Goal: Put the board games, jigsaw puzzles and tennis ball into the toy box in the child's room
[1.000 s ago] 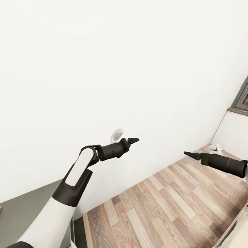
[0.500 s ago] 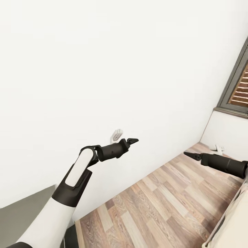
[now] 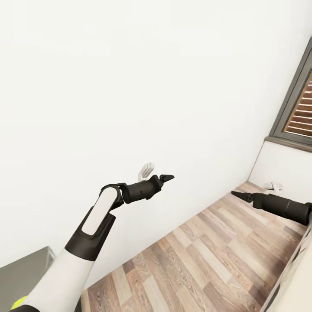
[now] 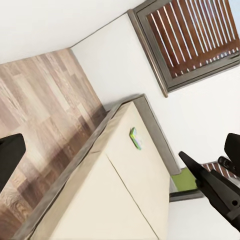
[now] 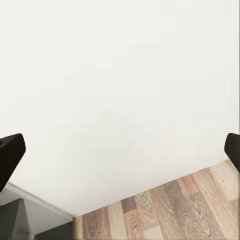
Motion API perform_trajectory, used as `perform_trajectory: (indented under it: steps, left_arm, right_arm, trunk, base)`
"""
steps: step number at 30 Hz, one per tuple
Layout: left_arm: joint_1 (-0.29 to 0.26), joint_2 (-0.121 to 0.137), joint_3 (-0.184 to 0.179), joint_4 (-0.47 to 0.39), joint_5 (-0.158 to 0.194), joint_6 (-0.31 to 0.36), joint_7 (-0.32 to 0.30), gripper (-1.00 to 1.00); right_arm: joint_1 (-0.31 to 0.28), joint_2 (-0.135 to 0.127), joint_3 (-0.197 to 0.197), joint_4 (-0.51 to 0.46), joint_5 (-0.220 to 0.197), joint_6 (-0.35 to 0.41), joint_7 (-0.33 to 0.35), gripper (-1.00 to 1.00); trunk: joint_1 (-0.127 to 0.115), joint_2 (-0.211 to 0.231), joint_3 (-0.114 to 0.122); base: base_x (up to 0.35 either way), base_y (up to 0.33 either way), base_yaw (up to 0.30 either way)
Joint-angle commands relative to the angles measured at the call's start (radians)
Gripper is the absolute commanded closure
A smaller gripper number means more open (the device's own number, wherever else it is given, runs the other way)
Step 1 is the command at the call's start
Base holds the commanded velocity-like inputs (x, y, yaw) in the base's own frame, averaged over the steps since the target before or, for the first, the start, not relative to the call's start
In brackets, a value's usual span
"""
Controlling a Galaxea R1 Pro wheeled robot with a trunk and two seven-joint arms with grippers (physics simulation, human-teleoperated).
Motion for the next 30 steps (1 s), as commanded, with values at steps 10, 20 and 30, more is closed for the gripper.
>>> perform_trajectory:
  steps: [10, 20, 30]
  left_arm:
    - [-0.001, 0.002, -0.001, -0.001, 0.011, 0.001, 0.009, -1.00]
    - [-0.001, 0.002, 0.001, -0.001, 0.011, 0.001, 0.008, -1.00]
    - [-0.001, 0.006, 0.001, -0.001, 0.011, 0.001, 0.007, -1.00]
  right_arm:
    - [-0.001, -0.003, -0.002, -0.001, 0.000, 0.005, 0.004, -1.00]
    - [-0.001, -0.001, -0.001, -0.001, 0.000, 0.005, 0.004, -1.00]
    - [-0.001, 0.001, -0.001, -0.001, 0.000, 0.005, 0.004, -1.00]
  trunk:
    - [0.001, -0.002, -0.002]
    - [0.001, -0.002, -0.002]
    - [0.001, -0.002, -0.002]
  base:
    - [0.228, -0.210, -0.002]
    - [0.077, -0.071, 0.000]
    - [0.070, -0.011, 0.000]
